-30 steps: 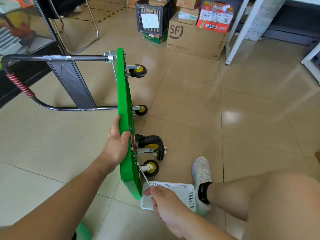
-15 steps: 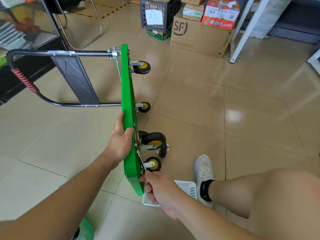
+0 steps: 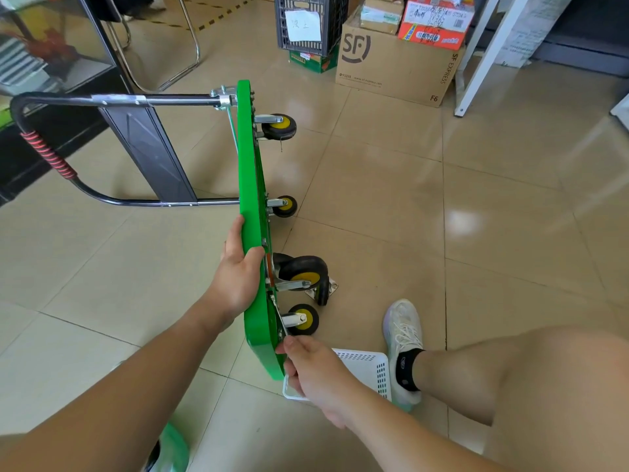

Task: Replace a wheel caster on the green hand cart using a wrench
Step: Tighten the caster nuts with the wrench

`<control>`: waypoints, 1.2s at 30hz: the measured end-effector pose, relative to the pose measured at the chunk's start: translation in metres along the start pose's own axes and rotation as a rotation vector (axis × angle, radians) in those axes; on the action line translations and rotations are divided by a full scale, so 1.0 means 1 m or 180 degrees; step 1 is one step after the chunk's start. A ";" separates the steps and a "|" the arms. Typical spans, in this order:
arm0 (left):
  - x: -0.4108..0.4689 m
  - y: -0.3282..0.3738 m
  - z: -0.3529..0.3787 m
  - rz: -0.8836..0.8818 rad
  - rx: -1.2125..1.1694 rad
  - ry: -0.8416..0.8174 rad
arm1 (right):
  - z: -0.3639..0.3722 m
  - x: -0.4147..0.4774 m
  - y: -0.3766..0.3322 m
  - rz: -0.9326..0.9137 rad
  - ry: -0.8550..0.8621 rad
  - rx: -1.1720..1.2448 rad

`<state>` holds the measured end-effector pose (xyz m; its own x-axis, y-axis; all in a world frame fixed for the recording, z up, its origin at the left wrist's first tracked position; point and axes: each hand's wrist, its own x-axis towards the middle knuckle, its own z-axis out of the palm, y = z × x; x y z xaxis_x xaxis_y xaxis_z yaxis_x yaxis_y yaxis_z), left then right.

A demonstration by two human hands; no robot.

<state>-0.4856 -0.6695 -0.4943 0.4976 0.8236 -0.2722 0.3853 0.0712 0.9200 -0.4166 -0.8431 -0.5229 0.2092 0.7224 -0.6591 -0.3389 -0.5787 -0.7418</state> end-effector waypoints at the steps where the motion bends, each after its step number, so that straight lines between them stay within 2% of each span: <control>1: 0.000 0.000 0.000 0.0001 0.0006 0.0010 | -0.002 0.002 -0.001 -0.0003 -0.0009 -0.0113; 12: -0.002 0.001 0.000 -0.0076 -0.0051 0.0056 | -0.019 0.039 0.015 -0.0139 -0.0055 -0.1385; 17: 0.001 -0.001 0.001 -0.0040 -0.0069 0.0109 | -0.022 0.068 0.025 -0.0211 -0.0080 -0.1664; 28: 0.004 -0.004 0.003 0.0041 -0.0035 0.0111 | -0.030 0.129 0.044 -0.0453 -0.0030 -0.2043; 36: 0.001 0.000 0.003 0.0004 -0.0021 0.0128 | -0.048 0.083 0.037 -0.0332 -0.0006 -0.1946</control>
<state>-0.4830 -0.6704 -0.4954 0.4664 0.8456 -0.2596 0.3794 0.0738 0.9223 -0.3676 -0.8228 -0.6106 0.2111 0.7871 -0.5796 0.2701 -0.6168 -0.7393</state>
